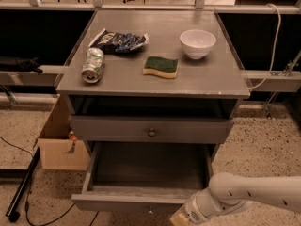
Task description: Close middle drawer
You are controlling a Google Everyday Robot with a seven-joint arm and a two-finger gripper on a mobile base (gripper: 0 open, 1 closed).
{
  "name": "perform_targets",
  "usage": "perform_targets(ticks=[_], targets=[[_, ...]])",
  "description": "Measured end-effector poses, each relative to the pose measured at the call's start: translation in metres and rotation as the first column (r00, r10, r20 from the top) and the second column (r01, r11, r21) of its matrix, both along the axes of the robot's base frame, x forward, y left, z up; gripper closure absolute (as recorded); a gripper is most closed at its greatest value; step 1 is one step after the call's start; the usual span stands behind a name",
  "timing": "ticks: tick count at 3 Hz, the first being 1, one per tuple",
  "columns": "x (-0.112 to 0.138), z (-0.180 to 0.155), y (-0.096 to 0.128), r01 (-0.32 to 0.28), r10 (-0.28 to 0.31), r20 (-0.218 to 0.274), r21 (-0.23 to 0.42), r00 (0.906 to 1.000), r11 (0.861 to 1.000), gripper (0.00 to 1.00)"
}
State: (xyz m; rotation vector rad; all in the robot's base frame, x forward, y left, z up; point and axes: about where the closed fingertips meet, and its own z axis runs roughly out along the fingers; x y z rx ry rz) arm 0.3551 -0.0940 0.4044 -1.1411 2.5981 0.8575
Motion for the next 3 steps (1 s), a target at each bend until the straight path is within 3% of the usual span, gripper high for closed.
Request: perform_targets(ticks=[3], targets=[[0.019, -0.007, -0.002, 0.038, -0.038, -0.027, -0.026, 0.9989, 0.999, 0.06]])
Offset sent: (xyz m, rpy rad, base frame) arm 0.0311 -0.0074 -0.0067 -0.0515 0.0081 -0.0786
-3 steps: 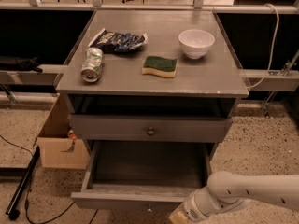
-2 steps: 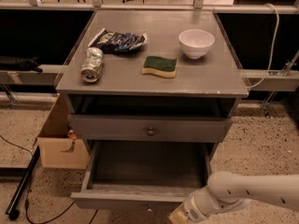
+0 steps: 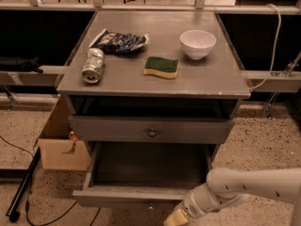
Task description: Close middle drawer
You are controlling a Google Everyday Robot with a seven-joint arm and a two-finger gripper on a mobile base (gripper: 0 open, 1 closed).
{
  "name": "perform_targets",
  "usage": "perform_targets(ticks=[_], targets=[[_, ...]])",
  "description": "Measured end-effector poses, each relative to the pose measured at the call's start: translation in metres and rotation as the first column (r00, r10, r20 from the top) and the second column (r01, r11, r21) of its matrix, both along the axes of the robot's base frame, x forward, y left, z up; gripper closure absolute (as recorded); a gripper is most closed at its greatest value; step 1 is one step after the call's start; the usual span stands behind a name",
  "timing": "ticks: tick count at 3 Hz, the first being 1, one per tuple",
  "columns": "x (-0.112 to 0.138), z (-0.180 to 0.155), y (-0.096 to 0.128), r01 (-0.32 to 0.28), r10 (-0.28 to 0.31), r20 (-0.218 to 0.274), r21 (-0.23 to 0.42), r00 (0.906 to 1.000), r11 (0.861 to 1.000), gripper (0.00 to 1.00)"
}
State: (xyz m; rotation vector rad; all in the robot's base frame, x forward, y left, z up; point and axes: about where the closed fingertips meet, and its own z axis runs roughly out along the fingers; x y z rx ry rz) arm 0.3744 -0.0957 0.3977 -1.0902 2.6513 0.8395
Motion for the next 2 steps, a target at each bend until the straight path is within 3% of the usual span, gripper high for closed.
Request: perform_targets(ticks=[1, 2], targets=[[0.005, 0.001, 0.000, 0.003, -0.003, 0.003, -0.002, 1.0000, 1.000, 0.04], [0.040, 0.000, 0.000, 0.021, -0.020, 0.019, -0.012, 0.9996, 1.000, 0.27]])
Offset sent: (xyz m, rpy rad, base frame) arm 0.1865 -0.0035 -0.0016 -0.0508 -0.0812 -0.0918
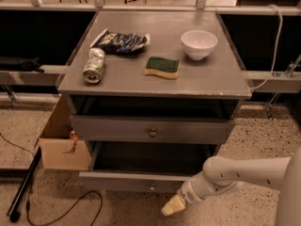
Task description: Close middle drawer
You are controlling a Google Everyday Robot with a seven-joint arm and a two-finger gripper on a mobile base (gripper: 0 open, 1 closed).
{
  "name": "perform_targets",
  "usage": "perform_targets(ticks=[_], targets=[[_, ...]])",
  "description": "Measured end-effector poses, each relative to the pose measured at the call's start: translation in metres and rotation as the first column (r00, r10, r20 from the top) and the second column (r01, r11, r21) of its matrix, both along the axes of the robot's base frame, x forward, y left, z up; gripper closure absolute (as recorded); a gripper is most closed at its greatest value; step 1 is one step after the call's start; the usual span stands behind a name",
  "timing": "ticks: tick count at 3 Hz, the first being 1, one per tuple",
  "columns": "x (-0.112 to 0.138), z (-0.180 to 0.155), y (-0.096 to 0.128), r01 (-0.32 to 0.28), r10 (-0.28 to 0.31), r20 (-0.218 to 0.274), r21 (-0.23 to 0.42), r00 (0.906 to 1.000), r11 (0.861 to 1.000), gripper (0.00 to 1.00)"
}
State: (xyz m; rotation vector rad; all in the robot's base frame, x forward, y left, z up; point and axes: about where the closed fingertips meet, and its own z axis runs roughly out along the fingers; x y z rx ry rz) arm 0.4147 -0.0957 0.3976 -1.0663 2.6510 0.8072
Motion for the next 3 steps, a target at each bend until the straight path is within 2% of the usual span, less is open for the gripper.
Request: perform_targets(ticks=[1, 2, 3], targets=[[0.052, 0.008, 0.005, 0.011, -0.010, 0.037, -0.021, 0.9993, 1.000, 0.50], [0.113, 0.023, 0.015, 0.019, -0.014, 0.107, -0.050, 0.9942, 0.999, 0.44], [0.113, 0.023, 0.015, 0.019, -0.014, 0.107, -0.050, 0.9942, 0.999, 0.21]])
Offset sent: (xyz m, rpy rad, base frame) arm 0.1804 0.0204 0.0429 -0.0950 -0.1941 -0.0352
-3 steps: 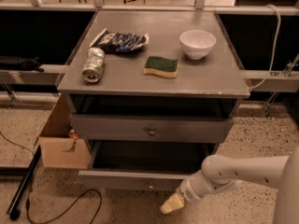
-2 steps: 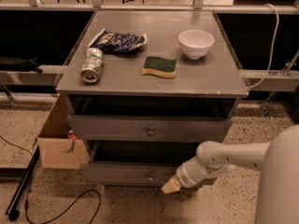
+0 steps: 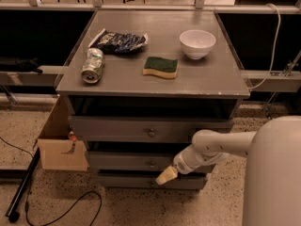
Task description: Close middle drawer
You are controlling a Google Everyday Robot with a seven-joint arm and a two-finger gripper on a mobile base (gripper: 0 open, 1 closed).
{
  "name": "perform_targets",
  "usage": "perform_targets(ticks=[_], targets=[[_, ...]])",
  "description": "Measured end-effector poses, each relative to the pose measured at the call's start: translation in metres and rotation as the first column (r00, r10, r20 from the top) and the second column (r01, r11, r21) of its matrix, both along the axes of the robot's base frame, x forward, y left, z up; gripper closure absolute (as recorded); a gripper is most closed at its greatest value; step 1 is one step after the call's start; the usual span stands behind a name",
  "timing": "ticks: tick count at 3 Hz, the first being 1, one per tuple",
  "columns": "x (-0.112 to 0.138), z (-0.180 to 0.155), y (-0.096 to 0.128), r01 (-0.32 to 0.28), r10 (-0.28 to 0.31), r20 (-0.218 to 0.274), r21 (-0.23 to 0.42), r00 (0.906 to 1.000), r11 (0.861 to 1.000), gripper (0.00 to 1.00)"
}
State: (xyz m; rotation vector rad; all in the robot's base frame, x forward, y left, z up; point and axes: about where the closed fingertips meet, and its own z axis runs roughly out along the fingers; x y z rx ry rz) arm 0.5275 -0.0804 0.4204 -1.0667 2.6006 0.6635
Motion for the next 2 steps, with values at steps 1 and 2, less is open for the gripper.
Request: perform_targets(ticks=[1, 2], targets=[[0.0000, 0.0000, 0.0000, 0.000, 0.000, 0.000, 0.000, 1.0000, 1.000, 0.00], [0.0000, 0.0000, 0.0000, 0.000, 0.000, 0.000, 0.000, 1.0000, 1.000, 0.00]])
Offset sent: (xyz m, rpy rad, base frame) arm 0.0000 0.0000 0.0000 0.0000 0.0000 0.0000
